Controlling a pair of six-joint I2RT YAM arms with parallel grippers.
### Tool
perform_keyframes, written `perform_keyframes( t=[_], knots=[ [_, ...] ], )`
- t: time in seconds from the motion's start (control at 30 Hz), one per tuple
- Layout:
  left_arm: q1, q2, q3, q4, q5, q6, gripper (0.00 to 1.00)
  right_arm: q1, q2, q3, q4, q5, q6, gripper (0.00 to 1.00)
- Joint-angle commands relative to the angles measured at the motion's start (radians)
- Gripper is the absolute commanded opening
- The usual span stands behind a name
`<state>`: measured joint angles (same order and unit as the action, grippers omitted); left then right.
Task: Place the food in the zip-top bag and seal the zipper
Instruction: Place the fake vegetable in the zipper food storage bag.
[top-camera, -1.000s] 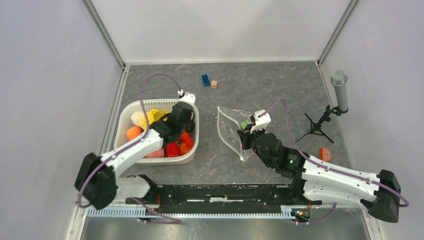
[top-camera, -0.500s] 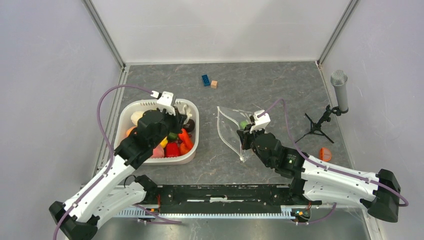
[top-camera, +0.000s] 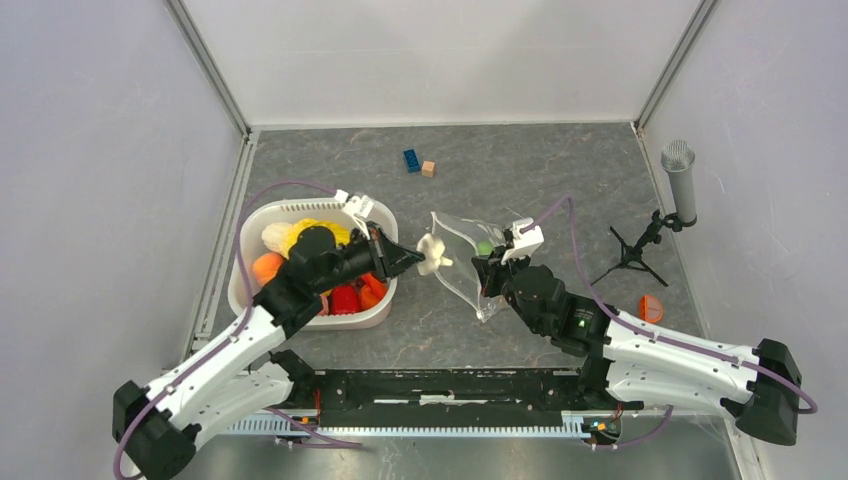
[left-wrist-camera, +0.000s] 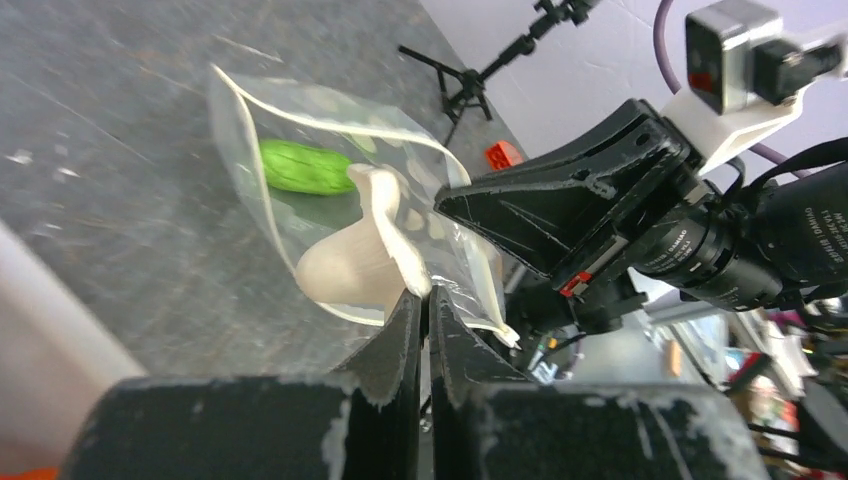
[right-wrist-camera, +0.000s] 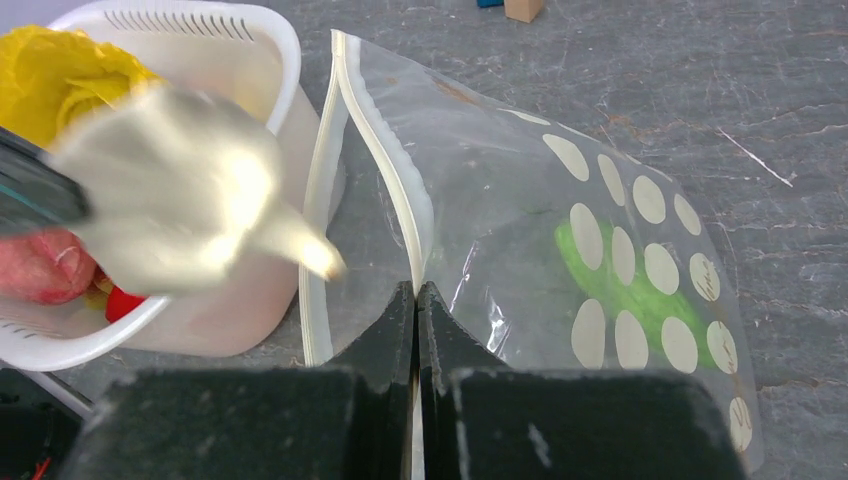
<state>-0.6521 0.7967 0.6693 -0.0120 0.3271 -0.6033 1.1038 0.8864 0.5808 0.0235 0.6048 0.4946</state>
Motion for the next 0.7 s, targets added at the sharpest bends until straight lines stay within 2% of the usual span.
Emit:
perform_keyframes(
  t=[0.0,0.27,0.57,0.63,0.67],
  knots=[
    [-0.046,0.066,-0.030,0.271,0.087,-0.162,0.02,-0.004,-0.018,0.017,0.059,-0.006,0.017,0.02],
    [-0.108,0.155,-0.070,0.376,-0.035,-0.187,0.02,-0.004,-0.023,0.017,0.068,-0.028,0.022,0.02],
    [-0.145,0.292,-0.014,0.311,-0.115,-0.193,0.03,-0.003,-0.053,-0.001,0.138,-0.063,0.016,0.02],
    [-0.147,0.305,-0.001,0.311,-0.121,-0.181,0.16,-0.004,-0.063,-0.002,0.144,-0.068,0.010,0.02],
    [-0.146,0.315,0.014,0.311,-0.110,-0.173,0.19,-0.004,-0.065,-0.002,0.143,-0.066,0.010,0.02]
  ],
)
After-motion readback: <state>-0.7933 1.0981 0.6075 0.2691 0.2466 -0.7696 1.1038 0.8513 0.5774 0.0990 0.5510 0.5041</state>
